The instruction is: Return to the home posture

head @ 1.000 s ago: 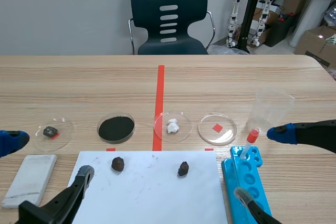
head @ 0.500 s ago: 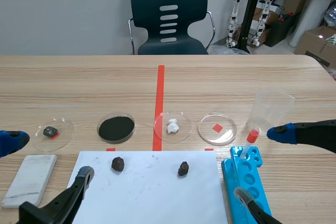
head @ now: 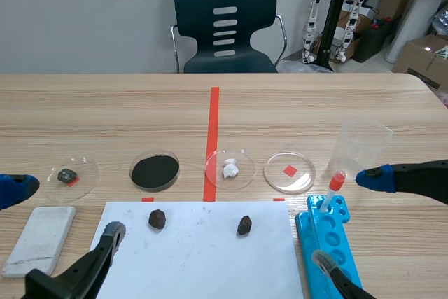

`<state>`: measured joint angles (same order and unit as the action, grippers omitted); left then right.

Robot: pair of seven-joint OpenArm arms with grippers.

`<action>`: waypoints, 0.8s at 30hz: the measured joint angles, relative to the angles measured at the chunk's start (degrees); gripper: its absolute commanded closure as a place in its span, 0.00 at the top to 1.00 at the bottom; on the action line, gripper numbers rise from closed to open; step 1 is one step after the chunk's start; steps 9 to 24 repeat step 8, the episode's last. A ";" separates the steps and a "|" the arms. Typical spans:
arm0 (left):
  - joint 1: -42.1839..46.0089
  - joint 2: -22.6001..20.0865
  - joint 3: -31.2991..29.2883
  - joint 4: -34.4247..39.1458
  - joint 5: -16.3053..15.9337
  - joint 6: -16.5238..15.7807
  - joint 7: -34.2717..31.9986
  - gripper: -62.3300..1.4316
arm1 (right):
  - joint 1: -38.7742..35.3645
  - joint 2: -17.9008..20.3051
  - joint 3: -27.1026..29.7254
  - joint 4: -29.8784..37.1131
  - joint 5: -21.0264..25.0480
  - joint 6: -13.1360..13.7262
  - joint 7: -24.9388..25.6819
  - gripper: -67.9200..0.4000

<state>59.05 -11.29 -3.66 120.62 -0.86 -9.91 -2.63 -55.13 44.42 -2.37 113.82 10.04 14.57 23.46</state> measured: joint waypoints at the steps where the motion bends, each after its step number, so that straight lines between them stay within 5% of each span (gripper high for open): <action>1: 0.00 0.00 0.00 0.00 0.00 0.00 0.04 0.95 | 0.00 0.00 0.00 0.00 0.00 0.00 0.00 0.78; 24: 0.00 0.00 0.00 0.00 -0.02 -0.02 0.22 0.95 | 0.00 0.00 0.00 0.00 0.00 0.00 0.00 0.78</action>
